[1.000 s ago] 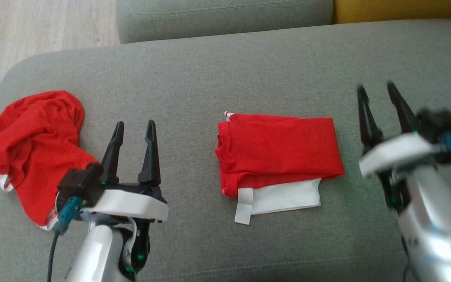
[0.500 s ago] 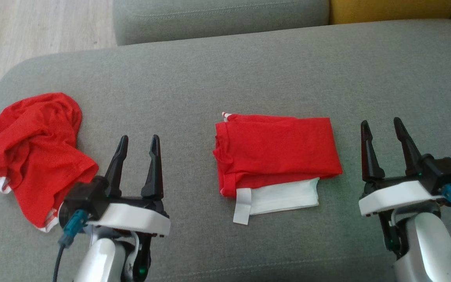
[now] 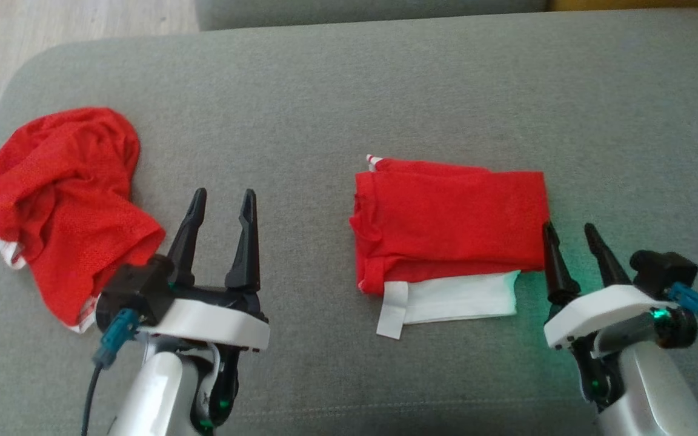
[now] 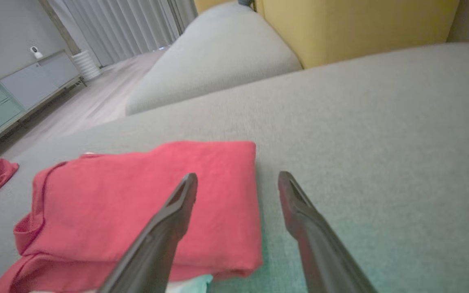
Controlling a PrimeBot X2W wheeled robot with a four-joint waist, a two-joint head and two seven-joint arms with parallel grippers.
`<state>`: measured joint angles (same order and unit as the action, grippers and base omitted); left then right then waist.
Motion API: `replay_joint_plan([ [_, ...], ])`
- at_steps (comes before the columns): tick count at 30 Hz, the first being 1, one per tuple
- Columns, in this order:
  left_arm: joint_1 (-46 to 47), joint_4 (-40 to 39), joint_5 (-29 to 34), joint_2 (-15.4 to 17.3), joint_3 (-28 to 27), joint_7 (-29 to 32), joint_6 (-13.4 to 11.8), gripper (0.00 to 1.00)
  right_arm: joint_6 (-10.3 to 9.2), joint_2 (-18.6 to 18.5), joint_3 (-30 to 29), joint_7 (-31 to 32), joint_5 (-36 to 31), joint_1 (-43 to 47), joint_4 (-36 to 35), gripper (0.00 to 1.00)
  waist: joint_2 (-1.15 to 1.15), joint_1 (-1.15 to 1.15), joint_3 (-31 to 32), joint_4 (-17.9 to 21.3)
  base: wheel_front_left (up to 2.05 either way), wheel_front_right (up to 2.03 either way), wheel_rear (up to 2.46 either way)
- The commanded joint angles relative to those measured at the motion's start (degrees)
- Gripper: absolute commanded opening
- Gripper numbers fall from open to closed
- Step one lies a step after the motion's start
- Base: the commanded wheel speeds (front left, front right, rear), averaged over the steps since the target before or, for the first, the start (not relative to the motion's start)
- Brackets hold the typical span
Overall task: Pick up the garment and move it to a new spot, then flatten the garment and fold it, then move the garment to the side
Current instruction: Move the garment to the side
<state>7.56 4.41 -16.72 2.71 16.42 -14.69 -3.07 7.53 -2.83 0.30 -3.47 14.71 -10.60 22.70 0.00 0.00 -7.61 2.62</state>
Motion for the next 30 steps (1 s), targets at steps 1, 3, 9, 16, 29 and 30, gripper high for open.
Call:
replay_joint_plan([
  [1,2.61,-1.43,0.29,0.17,-1.17,-0.30,0.17,1.00,-0.04,-0.06,1.70,0.17,1.55,-3.57,0.01,1.00,0.00,0.00,-0.65,-0.85,0.00,0.00,0.00],
  [3,2.91,-1.19,0.29,0.17,-1.04,-0.30,0.21,1.00,-0.04,-0.06,1.83,0.79,2.45,-4.71,3.16,1.00,0.00,0.00,-1.10,-1.44,0.00,0.00,0.00],
  [9,3.50,-0.92,0.55,0.17,-1.25,-0.30,0.40,1.00,-0.04,-0.05,1.00,-0.35,3.38,-8.68,11.07,1.00,0.00,0.00,-2.31,-2.60,0.00,0.00,0.00],
  [16,3.97,-1.11,0.83,0.17,-1.50,-0.30,0.53,1.00,-0.04,-0.05,0.99,-1.73,2.73,-13.23,19.17,1.00,0.00,0.00,-3.94,-2.77,0.00,0.00,0.00],
  [29,5.08,-1.18,1.83,0.17,-3.11,-0.30,1.12,1.00,-0.04,-0.66,-1.49,-4.76,-10.18,-19.68,18.87,0.00,0.00,0.00,-5.85,0.33,0.00,0.00,0.00],
  [30,5.12,-1.24,1.90,0.17,-3.19,-0.30,1.19,1.00,-0.04,-1.43,-2.31,-4.40,-12.02,-20.09,17.51,0.00,0.00,0.00,-6.04,0.60,0.00,0.00,0.00],
])
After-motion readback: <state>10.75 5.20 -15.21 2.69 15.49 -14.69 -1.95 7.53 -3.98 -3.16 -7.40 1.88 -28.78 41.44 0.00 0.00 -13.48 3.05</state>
